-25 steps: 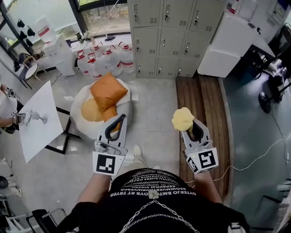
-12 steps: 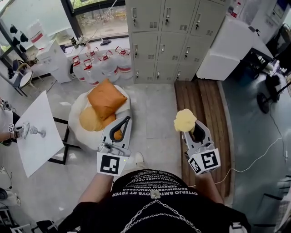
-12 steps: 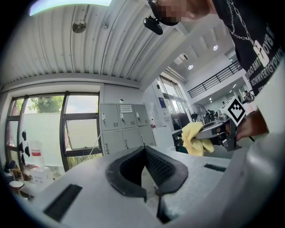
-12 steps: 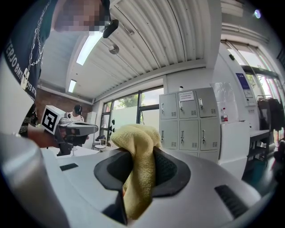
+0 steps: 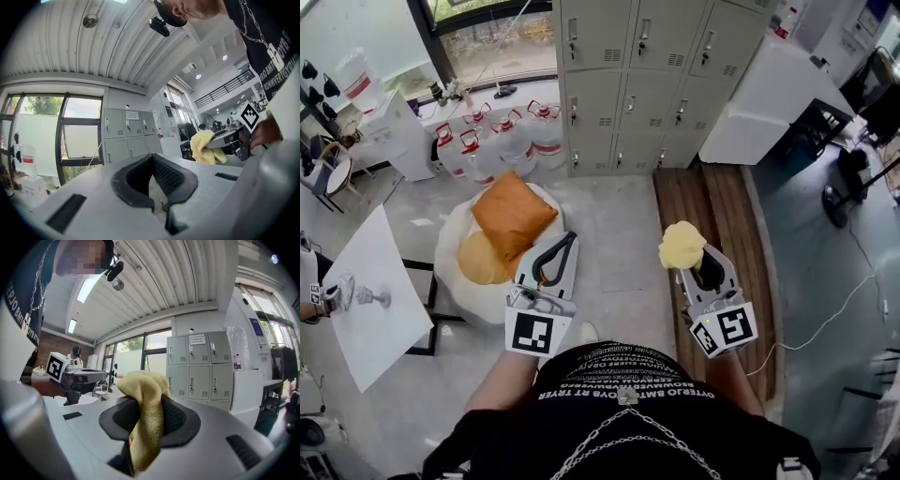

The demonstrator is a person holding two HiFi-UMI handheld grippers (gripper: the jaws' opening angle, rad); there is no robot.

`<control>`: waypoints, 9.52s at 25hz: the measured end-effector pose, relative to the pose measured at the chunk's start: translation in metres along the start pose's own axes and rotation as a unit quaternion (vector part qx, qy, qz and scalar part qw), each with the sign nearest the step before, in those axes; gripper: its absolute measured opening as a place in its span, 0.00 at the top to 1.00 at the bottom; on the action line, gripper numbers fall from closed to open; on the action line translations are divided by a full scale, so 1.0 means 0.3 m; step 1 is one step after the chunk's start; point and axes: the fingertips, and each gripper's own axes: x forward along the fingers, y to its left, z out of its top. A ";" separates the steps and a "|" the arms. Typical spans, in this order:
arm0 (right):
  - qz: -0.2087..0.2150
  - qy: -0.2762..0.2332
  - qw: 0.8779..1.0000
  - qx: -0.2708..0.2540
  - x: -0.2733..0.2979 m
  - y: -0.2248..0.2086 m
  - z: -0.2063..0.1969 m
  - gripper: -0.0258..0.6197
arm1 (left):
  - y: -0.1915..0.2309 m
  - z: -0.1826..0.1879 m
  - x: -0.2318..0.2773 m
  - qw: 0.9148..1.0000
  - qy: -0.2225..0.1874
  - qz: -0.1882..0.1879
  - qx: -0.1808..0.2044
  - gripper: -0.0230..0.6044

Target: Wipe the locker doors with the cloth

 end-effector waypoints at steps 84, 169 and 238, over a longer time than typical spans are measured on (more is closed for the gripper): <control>0.068 0.005 0.994 0.084 0.802 -0.951 -0.073 0.79 | 0.288 -0.120 1.125 0.999 0.011 0.045 -0.010 0.95; 0.018 0.044 0.997 0.065 2.006 -0.865 -0.048 0.79 | 1.361 -0.510 1.651 0.999 0.033 -0.003 -0.032 0.95; 0.218 -0.078 0.973 0.013 2.755 -0.866 0.335 0.79 | 1.550 -0.638 1.886 0.995 0.071 0.064 -0.016 0.95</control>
